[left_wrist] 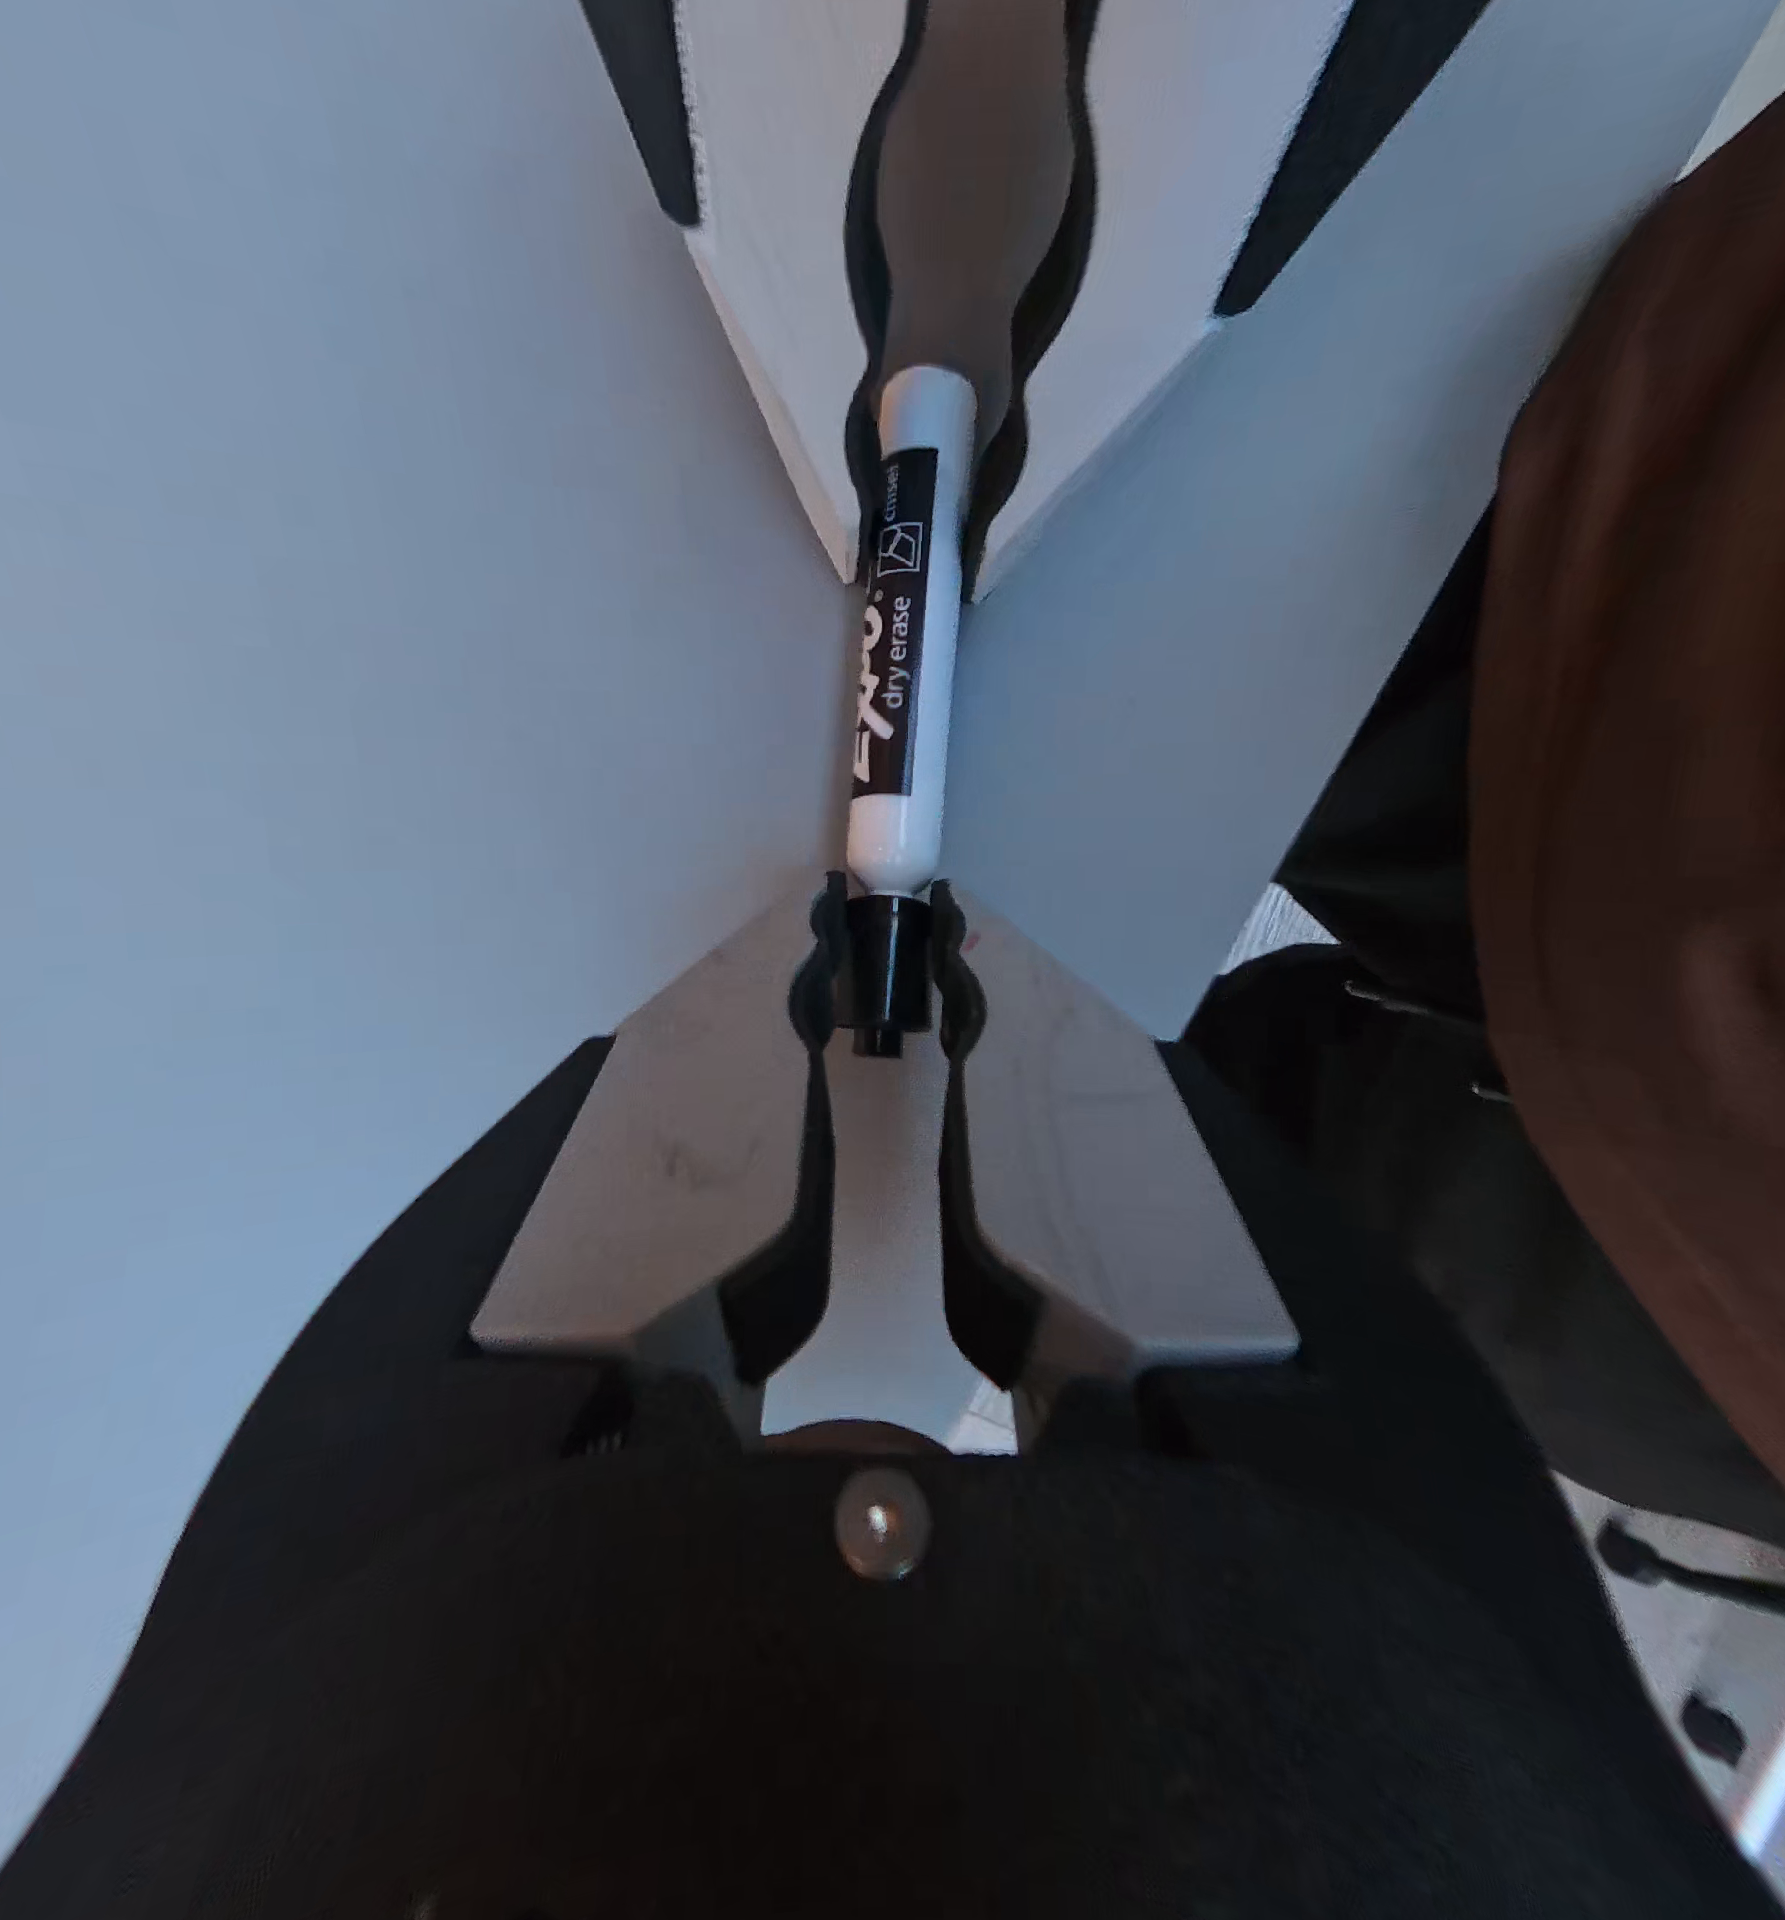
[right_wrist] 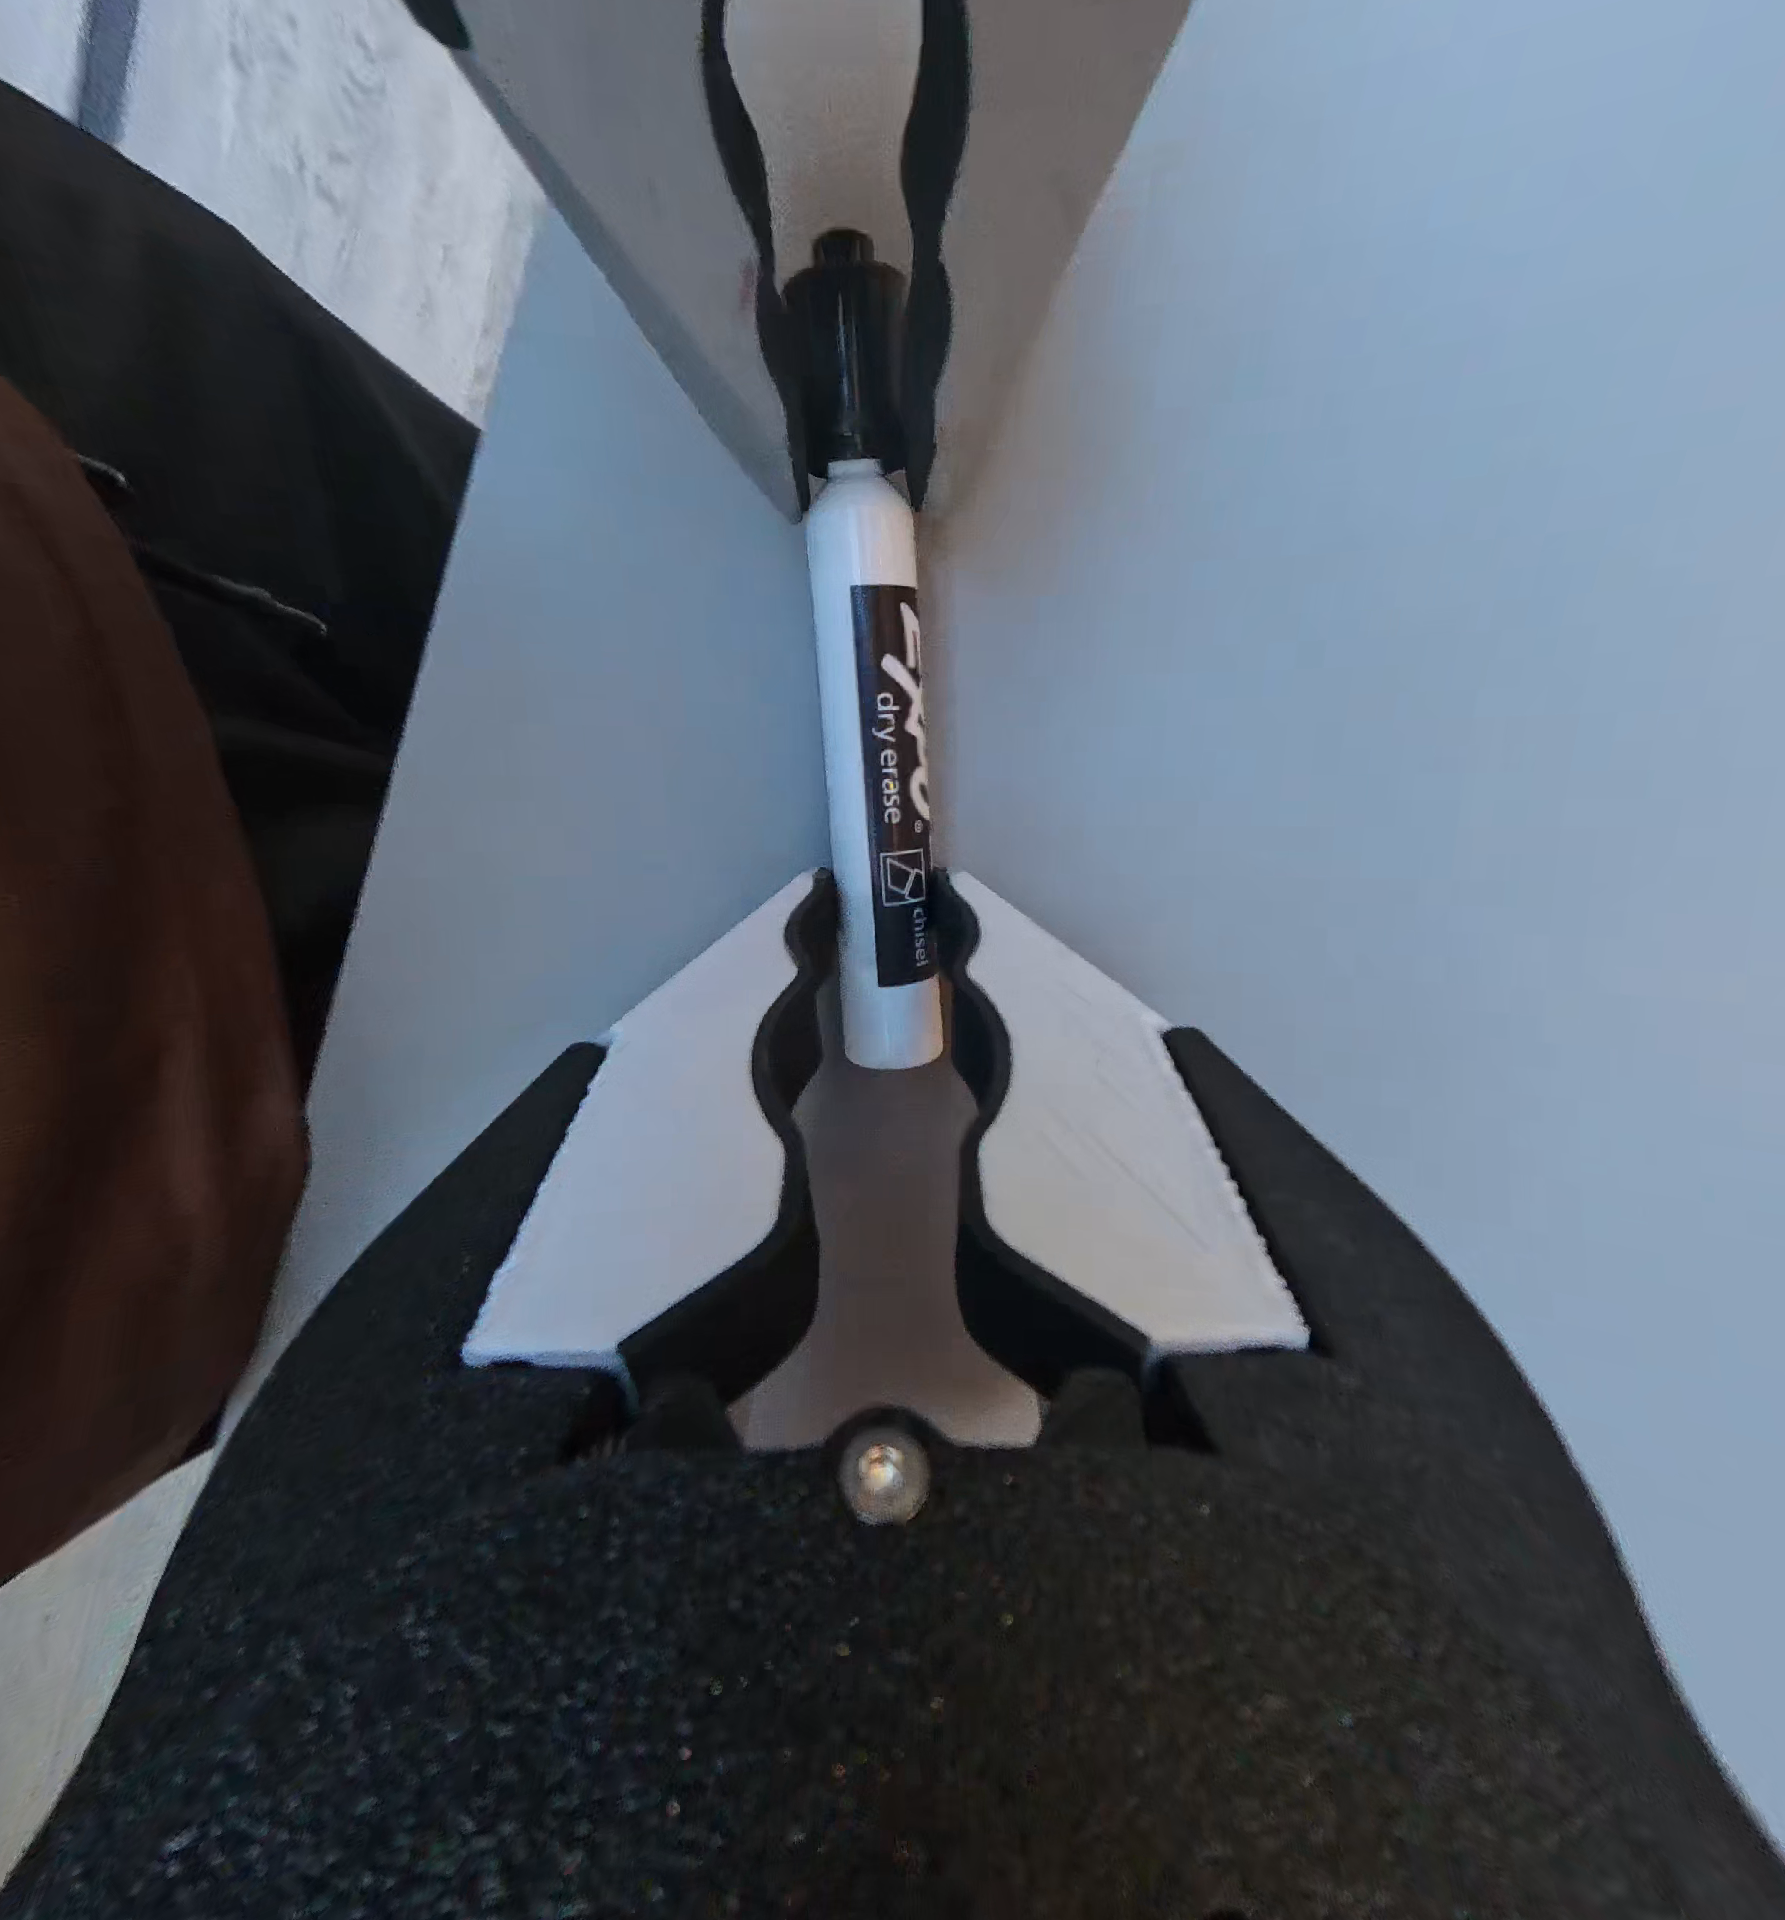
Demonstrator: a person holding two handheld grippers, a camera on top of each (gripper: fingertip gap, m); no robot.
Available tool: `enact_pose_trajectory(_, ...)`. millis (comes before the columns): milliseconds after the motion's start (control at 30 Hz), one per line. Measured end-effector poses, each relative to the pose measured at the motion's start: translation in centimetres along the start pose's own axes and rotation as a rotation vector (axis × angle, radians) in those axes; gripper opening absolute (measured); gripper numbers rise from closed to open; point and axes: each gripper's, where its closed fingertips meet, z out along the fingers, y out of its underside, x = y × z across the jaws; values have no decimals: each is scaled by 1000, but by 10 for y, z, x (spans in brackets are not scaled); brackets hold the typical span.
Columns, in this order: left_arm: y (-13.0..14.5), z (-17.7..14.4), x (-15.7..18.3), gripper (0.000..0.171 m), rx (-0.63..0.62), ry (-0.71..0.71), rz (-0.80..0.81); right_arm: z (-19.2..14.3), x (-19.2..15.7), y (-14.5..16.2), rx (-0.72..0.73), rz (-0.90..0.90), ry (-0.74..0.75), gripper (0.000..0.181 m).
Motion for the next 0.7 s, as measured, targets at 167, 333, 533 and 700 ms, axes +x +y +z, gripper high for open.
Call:
enact_pose_trajectory(167, 16, -51, 6, 18, 36, -149, -128, -12, -11, -50, 94, -104, -74, 17)
enact_pose_trajectory(333, 62, -144, 35, 61, 245, -417, -491, -19, -36, -142, 160, -285, -153, 17)
enact_pose_trajectory(533, 161, -257, 155, 73, 636, -874, -973, -13, -129, -293, 259, -615, -280, 17)
enact_pose_trajectory(700, 243, -222, 288, 66, 795, -1002, -1327, 11, -283, -418, 280, -1014, -408, 17)
